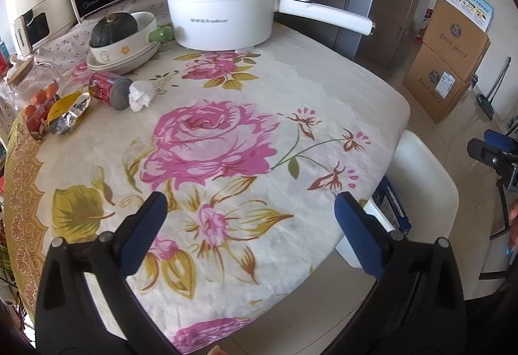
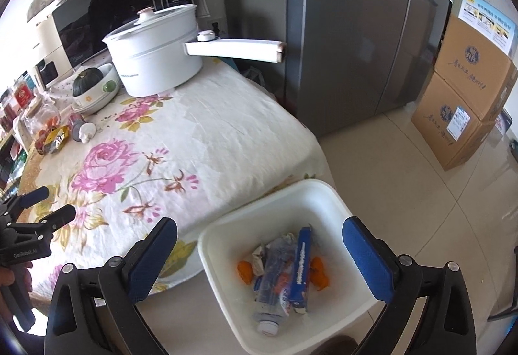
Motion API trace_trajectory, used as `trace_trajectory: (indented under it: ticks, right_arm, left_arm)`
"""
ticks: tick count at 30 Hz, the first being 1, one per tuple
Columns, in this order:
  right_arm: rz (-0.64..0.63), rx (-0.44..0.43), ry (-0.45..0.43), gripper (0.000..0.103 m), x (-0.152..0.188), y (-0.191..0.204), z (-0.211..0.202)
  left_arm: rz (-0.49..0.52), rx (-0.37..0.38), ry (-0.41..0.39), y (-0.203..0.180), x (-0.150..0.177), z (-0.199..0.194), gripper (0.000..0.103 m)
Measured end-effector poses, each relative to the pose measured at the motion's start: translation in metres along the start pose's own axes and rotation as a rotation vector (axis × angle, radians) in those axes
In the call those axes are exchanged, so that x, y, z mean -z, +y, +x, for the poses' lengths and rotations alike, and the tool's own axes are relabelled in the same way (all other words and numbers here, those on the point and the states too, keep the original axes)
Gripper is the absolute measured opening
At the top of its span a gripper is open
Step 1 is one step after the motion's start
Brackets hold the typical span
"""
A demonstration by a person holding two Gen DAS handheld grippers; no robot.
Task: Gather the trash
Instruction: 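Move both grippers back over the table toward the tissue and cans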
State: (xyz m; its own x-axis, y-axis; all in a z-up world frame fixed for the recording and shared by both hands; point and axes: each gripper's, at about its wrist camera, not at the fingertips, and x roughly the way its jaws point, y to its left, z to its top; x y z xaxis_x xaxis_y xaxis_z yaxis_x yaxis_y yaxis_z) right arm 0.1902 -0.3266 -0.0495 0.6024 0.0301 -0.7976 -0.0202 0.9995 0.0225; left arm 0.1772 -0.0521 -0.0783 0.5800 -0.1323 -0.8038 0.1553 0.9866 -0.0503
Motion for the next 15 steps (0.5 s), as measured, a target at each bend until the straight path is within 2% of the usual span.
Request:
trace_trajectory:
  ticks: [15]
  right_arm:
    - [-0.101,-0.061,0.003,0.103,-0.007,0.082,0.013]
  left_arm:
    - [-0.073,-0.076,-0.027,0.076,0.011,-0.029,0.102]
